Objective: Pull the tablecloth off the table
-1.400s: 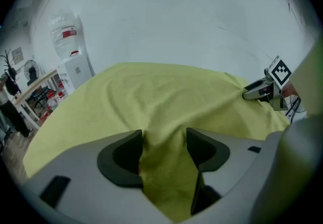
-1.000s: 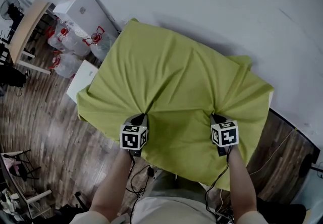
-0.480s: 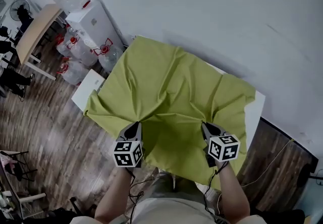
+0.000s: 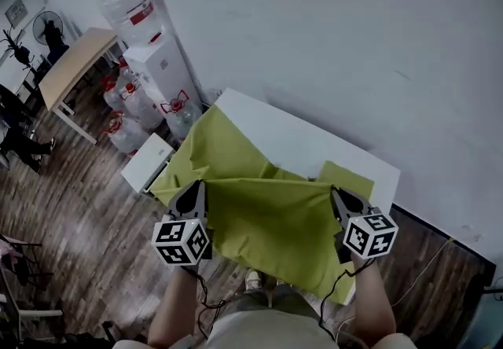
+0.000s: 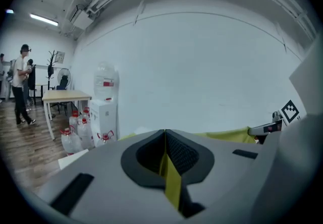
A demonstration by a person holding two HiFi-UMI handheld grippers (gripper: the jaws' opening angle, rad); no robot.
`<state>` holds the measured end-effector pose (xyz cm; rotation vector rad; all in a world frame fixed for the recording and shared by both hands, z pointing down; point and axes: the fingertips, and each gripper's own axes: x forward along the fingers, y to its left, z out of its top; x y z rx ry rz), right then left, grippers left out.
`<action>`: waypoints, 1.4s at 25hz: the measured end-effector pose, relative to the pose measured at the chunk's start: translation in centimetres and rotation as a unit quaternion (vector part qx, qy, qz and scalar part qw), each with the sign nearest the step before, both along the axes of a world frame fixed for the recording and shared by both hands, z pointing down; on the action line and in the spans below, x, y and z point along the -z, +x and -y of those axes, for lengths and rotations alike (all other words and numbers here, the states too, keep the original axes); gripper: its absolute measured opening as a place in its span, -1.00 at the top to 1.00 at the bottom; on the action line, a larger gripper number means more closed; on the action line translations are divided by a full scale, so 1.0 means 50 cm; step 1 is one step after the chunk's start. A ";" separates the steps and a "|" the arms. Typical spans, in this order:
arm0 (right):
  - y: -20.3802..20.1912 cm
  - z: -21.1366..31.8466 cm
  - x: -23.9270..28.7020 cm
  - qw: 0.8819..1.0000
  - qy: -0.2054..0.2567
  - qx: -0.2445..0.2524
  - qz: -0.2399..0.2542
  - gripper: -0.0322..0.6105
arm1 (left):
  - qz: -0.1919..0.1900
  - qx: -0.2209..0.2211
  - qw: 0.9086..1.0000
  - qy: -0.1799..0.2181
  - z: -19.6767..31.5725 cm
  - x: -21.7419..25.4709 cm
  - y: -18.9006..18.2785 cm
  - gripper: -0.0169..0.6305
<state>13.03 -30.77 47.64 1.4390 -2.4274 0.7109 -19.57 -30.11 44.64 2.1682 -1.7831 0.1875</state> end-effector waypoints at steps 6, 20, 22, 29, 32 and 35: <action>0.006 -0.009 0.239 0.993 0.113 -0.006 0.033 0.79 | 0.000 -0.005 0.994 0.112 -0.003 0.222 -0.008 0.88; 0.056 -0.098 0.670 0.944 0.327 -0.024 0.044 0.79 | 0.007 -0.043 0.953 0.301 -0.034 0.601 0.039 0.87; 0.070 -0.115 0.701 0.940 0.338 -0.028 0.044 0.79 | 0.010 -0.045 0.948 0.316 -0.048 0.630 0.052 0.88; 0.092 -0.137 0.678 0.943 0.330 -0.041 0.003 0.79 | 0.025 -0.062 0.954 0.293 -0.046 0.591 0.079 0.87; 0.096 -0.124 0.624 0.952 0.303 -0.045 0.000 0.79 | 0.035 -0.070 0.961 0.266 -0.033 0.536 0.086 0.87; 0.108 -0.118 0.573 0.959 0.279 -0.049 -0.012 0.79 | 0.040 -0.082 0.966 0.241 -0.026 0.491 0.098 0.87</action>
